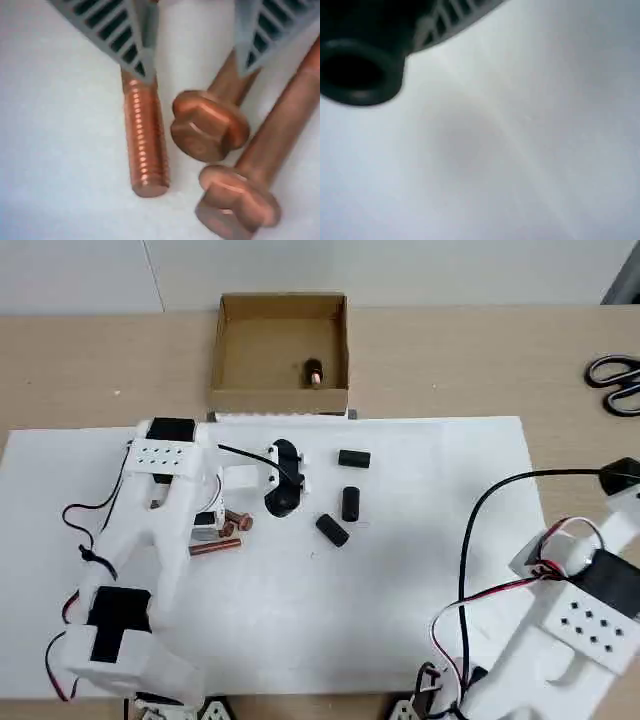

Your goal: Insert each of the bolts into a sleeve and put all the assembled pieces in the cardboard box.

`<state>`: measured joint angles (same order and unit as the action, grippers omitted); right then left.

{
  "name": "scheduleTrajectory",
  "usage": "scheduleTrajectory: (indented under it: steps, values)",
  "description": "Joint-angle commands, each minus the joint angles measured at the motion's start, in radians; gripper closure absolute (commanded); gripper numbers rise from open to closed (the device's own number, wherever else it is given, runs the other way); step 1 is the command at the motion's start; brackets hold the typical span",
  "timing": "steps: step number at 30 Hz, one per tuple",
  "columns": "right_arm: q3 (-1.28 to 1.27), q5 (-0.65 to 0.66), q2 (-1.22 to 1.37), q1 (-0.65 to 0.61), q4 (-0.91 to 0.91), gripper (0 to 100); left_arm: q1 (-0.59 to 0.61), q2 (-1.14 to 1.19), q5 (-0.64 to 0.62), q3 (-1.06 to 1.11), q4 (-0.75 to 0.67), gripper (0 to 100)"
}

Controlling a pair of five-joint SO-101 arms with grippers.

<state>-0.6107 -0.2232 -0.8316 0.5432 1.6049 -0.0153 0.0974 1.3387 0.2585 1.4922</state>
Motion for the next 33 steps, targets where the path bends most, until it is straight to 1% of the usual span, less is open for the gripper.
scheduleTrajectory:
  steps: [1, 4, 15, 19, 26, 28, 33]
  values:
    - [0.005, 0.002, -0.019, 0.008, -0.013, 99.5, -0.002, 0.003, 0.135, -0.036, -0.031, 89]
    - [0.005, 0.002, -0.019, 0.008, -0.013, 99.5, 0.002, 0.043, 0.135, -0.038, -0.061, 89]
    - [0.005, 0.002, -0.019, 0.007, -0.018, 99.5, 0.003, 0.087, 0.135, -0.038, -0.066, 89]
    - [0.005, 0.002, -0.019, 0.007, -0.018, 99.5, 0.003, 0.150, 0.135, -0.039, -0.068, 89]
    - [0.005, 0.002, -0.019, 0.007, -0.008, 99.5, 0.014, 0.219, 0.135, -0.105, -0.058, 89]
    - [0.005, 0.002, -0.019, 0.007, -0.008, 99.5, 0.017, 0.221, 0.135, -0.130, -0.032, 89]
    - [0.005, 0.002, -0.019, 0.007, -0.008, 99.5, 0.017, 0.221, 0.137, -0.226, 0.109, 90]
